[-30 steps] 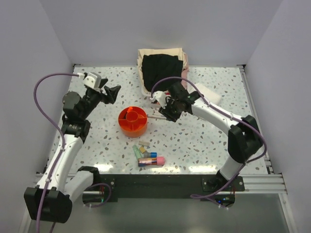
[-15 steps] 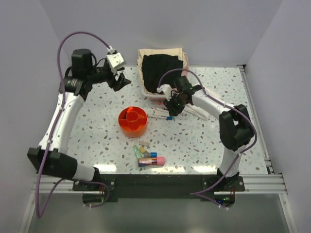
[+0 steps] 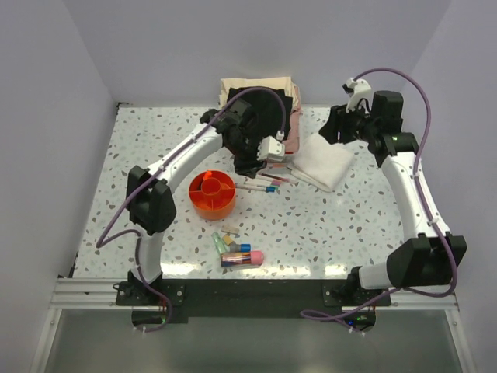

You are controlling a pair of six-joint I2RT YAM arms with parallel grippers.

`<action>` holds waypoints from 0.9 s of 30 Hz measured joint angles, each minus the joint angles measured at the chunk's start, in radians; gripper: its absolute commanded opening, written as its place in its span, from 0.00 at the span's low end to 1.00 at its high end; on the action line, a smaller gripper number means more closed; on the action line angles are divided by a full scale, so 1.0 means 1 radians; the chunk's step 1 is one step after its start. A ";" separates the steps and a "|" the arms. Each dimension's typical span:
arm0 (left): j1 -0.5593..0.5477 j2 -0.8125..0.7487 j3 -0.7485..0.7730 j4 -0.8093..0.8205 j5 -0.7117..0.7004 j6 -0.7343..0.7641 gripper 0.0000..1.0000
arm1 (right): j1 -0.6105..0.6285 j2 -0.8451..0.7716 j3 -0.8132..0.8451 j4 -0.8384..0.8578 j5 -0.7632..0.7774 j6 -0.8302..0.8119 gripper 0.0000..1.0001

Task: Sort the stationery into containers
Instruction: Pick up the pen from the center of the board.

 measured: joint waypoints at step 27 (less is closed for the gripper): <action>-0.087 0.184 -0.147 0.164 -0.166 0.008 0.34 | -0.075 -0.058 -0.222 0.040 -0.022 0.105 0.63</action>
